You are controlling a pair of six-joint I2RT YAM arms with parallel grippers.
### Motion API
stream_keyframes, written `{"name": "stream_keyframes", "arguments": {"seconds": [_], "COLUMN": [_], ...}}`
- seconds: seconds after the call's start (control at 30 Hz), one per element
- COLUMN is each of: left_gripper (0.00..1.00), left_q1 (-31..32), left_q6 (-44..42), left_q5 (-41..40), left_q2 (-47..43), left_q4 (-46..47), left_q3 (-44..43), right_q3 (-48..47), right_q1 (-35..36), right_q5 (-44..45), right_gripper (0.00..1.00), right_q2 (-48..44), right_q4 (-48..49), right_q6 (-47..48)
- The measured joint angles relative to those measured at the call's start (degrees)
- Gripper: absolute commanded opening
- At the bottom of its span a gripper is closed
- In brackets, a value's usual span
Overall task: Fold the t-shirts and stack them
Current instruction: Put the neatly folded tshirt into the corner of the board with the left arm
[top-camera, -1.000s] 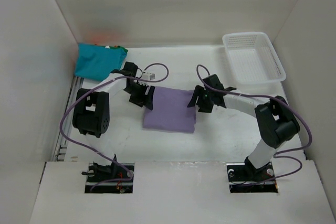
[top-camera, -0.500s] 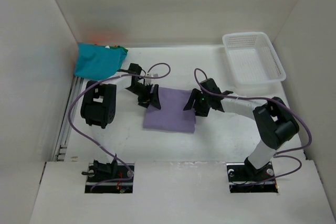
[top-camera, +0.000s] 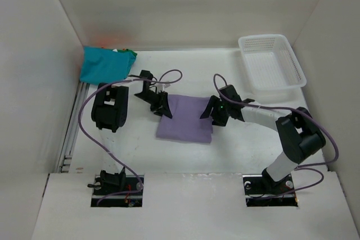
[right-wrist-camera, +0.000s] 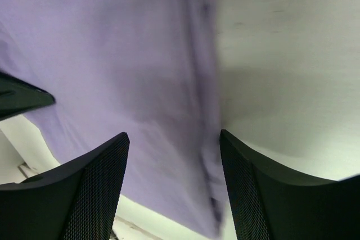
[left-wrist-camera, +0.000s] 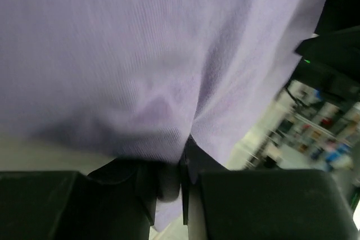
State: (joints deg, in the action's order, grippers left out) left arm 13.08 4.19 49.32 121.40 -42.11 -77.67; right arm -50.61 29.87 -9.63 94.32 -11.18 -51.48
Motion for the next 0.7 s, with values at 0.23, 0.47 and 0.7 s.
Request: {"name": "stream_keyframes", "arguments": {"seconds": [0.23, 0.47, 0.7], "left_gripper": [0.0, 0.0, 0.0], "left_q1": [-3.7, -7.3, -6.6], "left_q6": [-2.8, -13.2, -24.5], "left_q5": [-15.3, -36.3, -51.3], "left_q2": [-4.3, -1.8, -0.7], "left_q4": [-0.4, -1.1, 1.2], "left_q3": [-7.7, -22.4, -32.8], "right_q3": [0.9, -2.1, -1.9], "right_q1": [-6.1, -6.2, -6.3], "right_q5": [0.0, -0.1, 0.0], "right_gripper": [0.7, 0.71, 0.71], "right_q2": [-5.7, -4.5, -4.4], "right_q4": [-1.4, -2.1, -2.1], "right_q6": [0.5, 2.5, 3.5]}}
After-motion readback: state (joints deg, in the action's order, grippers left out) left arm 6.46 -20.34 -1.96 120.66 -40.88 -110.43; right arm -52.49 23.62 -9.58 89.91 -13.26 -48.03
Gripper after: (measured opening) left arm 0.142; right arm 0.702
